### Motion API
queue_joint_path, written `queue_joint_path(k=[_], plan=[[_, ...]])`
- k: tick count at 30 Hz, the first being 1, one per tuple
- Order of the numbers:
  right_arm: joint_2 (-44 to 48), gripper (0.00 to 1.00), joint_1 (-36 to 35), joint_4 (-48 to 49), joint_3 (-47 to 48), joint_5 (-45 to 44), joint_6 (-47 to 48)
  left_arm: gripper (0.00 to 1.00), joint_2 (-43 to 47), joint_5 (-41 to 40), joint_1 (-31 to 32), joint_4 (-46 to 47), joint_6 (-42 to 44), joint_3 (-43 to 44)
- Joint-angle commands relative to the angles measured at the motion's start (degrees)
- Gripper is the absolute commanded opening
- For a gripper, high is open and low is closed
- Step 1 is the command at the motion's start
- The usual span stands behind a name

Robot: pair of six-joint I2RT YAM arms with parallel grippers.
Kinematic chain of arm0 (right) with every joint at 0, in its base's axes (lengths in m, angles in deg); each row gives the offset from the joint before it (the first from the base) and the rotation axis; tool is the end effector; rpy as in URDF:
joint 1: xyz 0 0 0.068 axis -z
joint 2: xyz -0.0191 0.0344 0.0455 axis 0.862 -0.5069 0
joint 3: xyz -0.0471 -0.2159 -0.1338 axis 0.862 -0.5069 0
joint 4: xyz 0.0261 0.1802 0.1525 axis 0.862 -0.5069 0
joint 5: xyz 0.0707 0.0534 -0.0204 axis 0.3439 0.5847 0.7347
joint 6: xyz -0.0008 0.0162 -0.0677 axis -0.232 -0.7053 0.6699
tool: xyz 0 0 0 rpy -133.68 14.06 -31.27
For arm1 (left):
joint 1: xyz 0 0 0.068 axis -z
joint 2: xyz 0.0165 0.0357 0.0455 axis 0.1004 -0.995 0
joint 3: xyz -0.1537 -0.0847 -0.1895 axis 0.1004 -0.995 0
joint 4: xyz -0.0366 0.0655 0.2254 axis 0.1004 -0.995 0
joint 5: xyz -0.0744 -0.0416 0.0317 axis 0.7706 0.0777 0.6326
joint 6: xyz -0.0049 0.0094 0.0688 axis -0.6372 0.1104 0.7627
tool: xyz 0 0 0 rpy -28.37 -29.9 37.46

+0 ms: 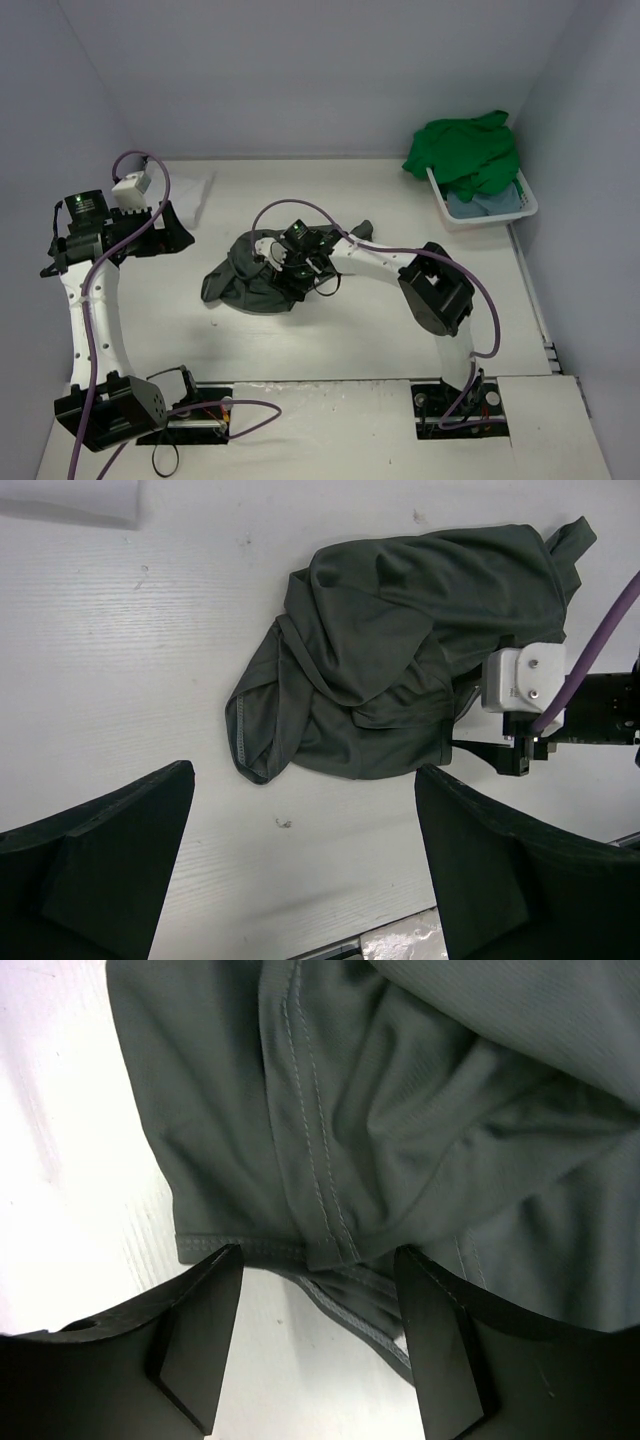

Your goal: Fold and stack the t-shirts

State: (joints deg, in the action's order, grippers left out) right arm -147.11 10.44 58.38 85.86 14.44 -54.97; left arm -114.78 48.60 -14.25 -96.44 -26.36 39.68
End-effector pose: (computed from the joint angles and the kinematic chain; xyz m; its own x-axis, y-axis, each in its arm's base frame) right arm 0.2622 0.3372 0.1755 -0.0674 -0.6521 -0.7551 -0.9906 0.1338 -0.0271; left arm 0.2125 0.0397 0.3467 -0.6288 -0.2116 -0.7482 0.1792 0.8969 -0.4043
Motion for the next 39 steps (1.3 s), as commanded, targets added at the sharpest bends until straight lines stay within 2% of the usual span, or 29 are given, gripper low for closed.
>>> queue_joint_path(k=[1, 11, 21, 24, 27, 28, 31, 39], plan=[[0.4, 0.58, -0.6, 2.4, 4.0, 1.1, -0.2, 0.86, -0.1, 0.4, -0.4, 2.0, -0.6, 1.7], [-2.1, 0.51, -0.7, 4.0, 7.2, 0.4, -0.9, 0.86, 0.3, 0.4, -0.4, 2.1, -0.5, 0.9], [-4.1, 0.52, -0.7, 3.8, 7.5, 0.7, -0.6, 0.86, -0.4, 1.1, -0.5, 1.6, -0.5, 1.4], [-4.3, 0.42, -0.7, 3.8, 7.2, 0.3, -0.4, 0.86, -0.5, 1.2, -0.4, 1.6, -0.6, 1.3], [-4.1, 0.25, -0.6, 3.8, 7.1, -0.5, -0.1, 0.86, -0.3, 1.2, -0.4, 1.6, -0.6, 1.0], [-3.7, 0.14, -0.6, 3.8, 7.1, -0.8, 0.0, 0.86, -0.4, 1.3, -0.4, 1.6, -0.5, 1.1], [-1.7, 0.00, -0.5, 3.6, 7.0, -2.8, 0.7, 0.86, -0.5, 1.8, -0.4, 1.6, -0.3, 0.6], [10.0, 0.00, 3.0, -1.2, 11.9, -9.9, 6.5, 0.86, -3.6, 5.6, 0.8, 0.5, 0.6, 0.7]])
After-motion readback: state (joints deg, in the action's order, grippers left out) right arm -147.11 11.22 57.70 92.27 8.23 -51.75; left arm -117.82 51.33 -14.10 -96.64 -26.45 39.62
